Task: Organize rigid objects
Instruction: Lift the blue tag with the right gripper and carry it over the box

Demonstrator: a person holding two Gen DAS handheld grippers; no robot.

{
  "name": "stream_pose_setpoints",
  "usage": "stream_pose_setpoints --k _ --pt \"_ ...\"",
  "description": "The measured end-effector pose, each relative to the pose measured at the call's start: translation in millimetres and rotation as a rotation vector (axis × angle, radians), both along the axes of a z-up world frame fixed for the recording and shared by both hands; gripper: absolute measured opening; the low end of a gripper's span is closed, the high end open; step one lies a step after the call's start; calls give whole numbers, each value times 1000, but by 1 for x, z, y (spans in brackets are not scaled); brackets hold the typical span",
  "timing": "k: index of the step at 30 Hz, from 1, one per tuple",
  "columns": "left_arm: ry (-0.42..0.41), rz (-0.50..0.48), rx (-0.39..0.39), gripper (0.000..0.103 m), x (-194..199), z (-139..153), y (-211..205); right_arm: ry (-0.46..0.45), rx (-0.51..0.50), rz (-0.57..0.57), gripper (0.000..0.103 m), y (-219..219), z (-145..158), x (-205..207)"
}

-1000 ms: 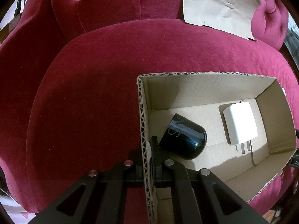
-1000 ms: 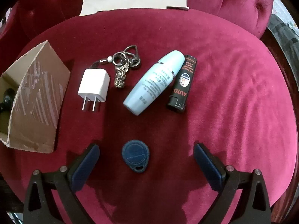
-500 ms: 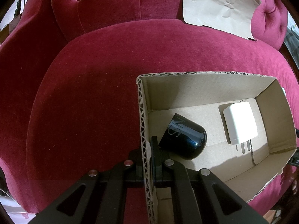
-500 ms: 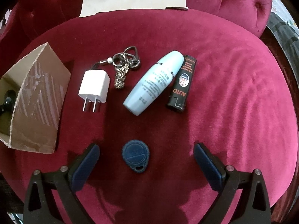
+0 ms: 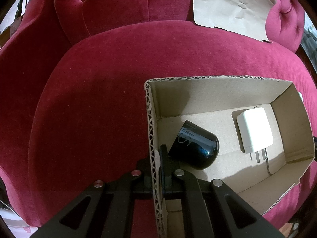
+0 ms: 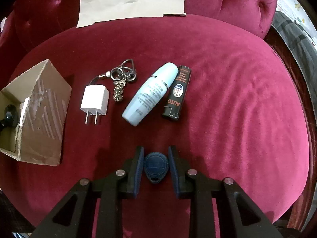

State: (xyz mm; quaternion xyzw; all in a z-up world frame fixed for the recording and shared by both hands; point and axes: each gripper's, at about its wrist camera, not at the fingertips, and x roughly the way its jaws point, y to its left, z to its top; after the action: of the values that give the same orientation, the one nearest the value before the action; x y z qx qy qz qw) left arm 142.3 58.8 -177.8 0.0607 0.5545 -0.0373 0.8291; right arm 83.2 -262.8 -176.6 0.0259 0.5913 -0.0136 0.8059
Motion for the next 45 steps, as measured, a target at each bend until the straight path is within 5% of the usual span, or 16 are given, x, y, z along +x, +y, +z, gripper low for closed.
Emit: stream_pose_setpoints --k 22,45 --pt "-1 -1 0 4 0 0 0 -84 -1 17 26 6 60 3" --pt "0 -1 -1 4 -1 0 -1 -216 54 156 26 65 121 19"
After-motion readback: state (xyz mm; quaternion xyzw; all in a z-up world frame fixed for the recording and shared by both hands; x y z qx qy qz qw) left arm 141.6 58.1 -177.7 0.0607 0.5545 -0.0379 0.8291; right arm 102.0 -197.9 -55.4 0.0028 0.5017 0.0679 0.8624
